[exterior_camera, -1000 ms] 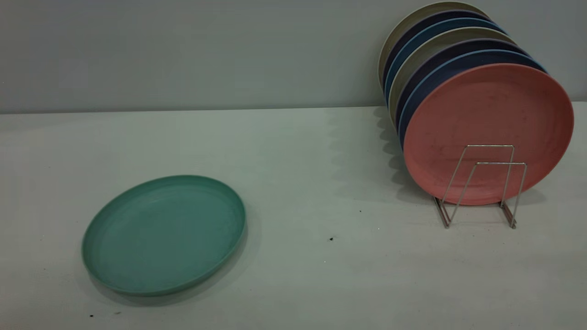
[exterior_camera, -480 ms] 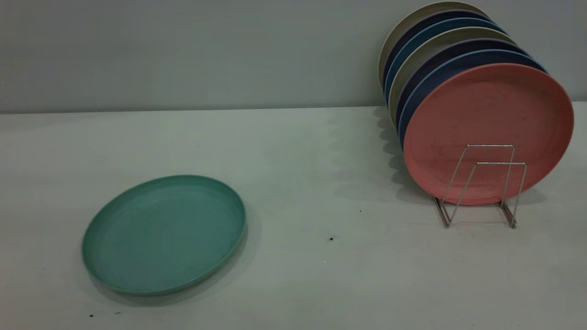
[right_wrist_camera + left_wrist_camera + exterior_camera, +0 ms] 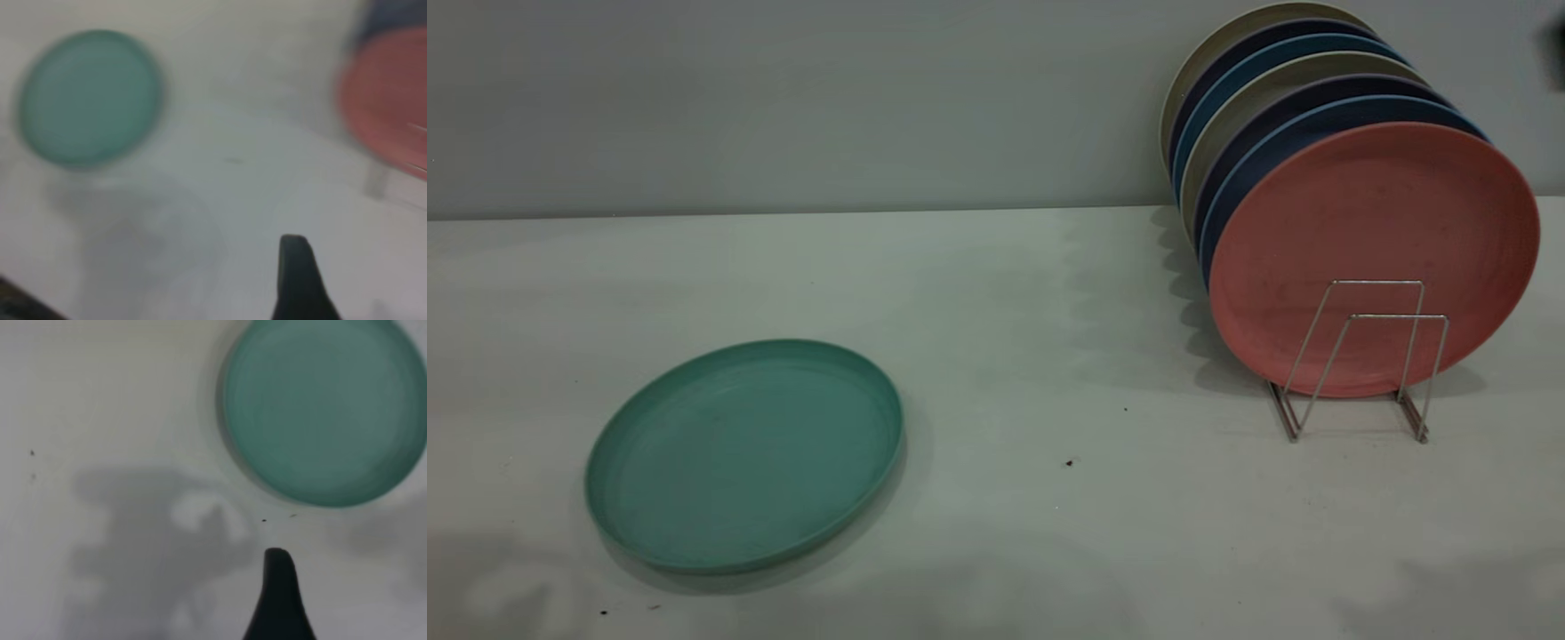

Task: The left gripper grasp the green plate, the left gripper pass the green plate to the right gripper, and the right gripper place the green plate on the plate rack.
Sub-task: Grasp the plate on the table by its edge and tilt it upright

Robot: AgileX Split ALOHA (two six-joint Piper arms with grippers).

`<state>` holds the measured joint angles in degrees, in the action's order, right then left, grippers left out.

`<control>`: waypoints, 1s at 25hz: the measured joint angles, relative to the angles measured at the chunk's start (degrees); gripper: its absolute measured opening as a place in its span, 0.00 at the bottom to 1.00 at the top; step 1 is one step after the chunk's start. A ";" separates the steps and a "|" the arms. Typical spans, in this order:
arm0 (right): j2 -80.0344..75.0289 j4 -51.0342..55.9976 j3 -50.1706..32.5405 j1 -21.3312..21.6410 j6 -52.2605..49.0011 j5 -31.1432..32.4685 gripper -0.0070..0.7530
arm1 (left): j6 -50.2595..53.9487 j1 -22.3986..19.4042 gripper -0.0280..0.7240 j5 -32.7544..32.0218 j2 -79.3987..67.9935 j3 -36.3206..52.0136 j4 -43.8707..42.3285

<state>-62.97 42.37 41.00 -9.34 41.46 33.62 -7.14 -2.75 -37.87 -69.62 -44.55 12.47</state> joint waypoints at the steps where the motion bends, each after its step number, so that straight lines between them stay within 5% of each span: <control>1: -2.49 3.45 0.04 -1.96 2.51 -1.62 0.64 | -0.26 0.00 0.82 0.85 -2.23 0.00 0.00; 6: -14.25 18.05 0.20 -12.57 13.01 -6.64 0.64 | -0.68 0.00 0.82 5.88 -13.72 -1.09 0.00; 11: -23.29 33.61 0.27 -18.12 25.84 -7.88 0.64 | -2.59 0.00 0.82 6.49 -26.63 -6.67 0.00; 17: -27.99 46.38 0.28 -18.65 36.35 -6.95 0.65 | -3.98 -0.68 0.82 4.76 -42.66 -17.22 0.74; 25: -28.25 48.20 0.33 -18.65 37.96 -6.85 0.65 | -9.11 -0.68 0.82 7.03 -53.95 -20.94 8.22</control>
<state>-91.22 90.57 41.33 -27.99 79.42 26.77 -16.26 -3.43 -30.84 -123.57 -65.49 20.69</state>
